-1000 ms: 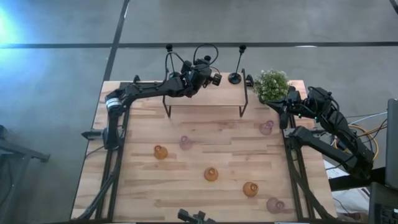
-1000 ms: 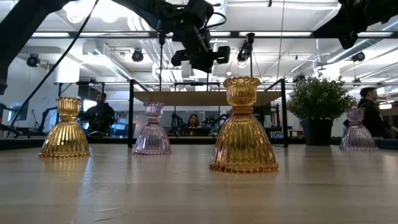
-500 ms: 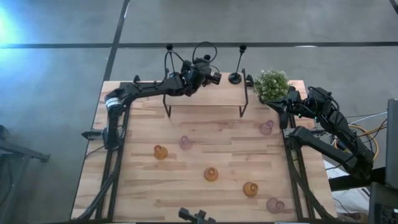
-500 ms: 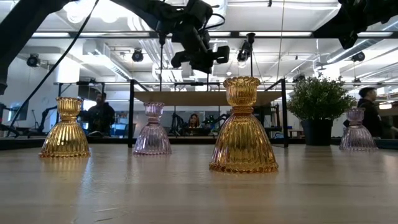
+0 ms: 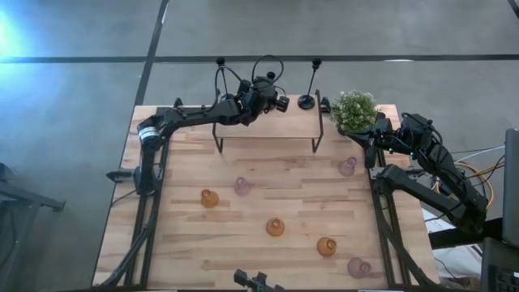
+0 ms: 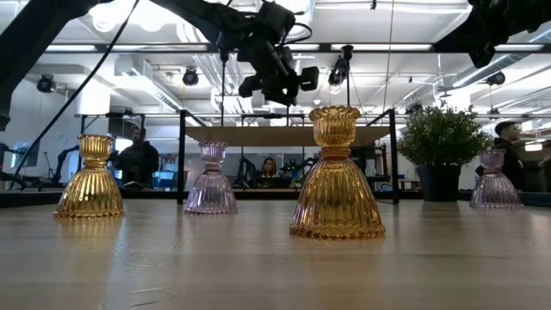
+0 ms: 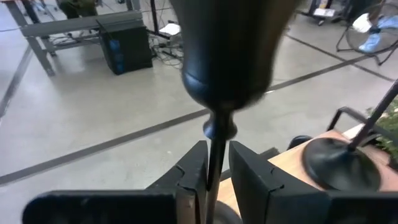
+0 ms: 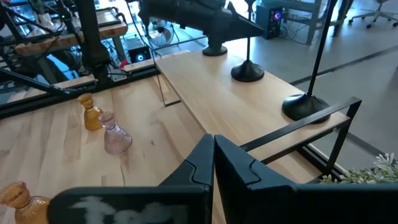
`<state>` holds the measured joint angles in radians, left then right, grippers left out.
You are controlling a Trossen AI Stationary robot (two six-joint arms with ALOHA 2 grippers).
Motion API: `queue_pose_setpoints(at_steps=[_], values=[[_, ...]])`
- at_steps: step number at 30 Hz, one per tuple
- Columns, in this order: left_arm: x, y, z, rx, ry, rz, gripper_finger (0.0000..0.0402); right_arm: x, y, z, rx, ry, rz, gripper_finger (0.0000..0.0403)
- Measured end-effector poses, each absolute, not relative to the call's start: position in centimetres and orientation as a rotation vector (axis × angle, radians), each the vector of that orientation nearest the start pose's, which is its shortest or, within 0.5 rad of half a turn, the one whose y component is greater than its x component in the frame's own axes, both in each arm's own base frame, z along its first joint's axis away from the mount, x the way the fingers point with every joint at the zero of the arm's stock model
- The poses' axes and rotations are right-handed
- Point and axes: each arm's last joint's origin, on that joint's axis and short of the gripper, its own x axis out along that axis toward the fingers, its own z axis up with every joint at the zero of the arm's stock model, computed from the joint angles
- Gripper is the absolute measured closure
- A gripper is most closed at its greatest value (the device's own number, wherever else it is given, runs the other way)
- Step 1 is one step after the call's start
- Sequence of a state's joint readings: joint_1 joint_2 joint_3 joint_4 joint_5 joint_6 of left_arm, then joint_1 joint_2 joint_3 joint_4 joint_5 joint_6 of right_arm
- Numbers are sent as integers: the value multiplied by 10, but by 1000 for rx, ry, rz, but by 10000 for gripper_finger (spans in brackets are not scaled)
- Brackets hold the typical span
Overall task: Pick & Place candle stick holders
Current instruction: Put the black candle holder on the shelf, then put the left orange glass candle holder on the shelf
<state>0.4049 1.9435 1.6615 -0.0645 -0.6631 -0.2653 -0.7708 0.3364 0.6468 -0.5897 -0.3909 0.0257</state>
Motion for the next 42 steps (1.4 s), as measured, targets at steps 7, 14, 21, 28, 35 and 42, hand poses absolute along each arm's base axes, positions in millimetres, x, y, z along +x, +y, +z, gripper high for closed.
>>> queue_pose_setpoints(at_steps=[7, 14, 21, 28, 35, 42], values=[[409, 195, 308, -190, 223, 1096, 328, 63, -45, 297, 180, 230, -381, 394], [409, 195, 307, -190, 231, 1103, 326, 63, -45, 297, 180, 230, -381, 394], [408, 196, 307, -188, 233, 1103, 325, 63, -45, 297, 180, 230, -380, 394], [406, 200, 304, -204, 233, 1115, 279, 63, -45, 297, 179, 231, -381, 394], [404, 202, 303, -216, 228, 1122, 198, 63, -45, 297, 180, 231, -381, 394], [404, 202, 302, -214, 247, 1122, 123, 63, -46, 297, 180, 230, -381, 394]])
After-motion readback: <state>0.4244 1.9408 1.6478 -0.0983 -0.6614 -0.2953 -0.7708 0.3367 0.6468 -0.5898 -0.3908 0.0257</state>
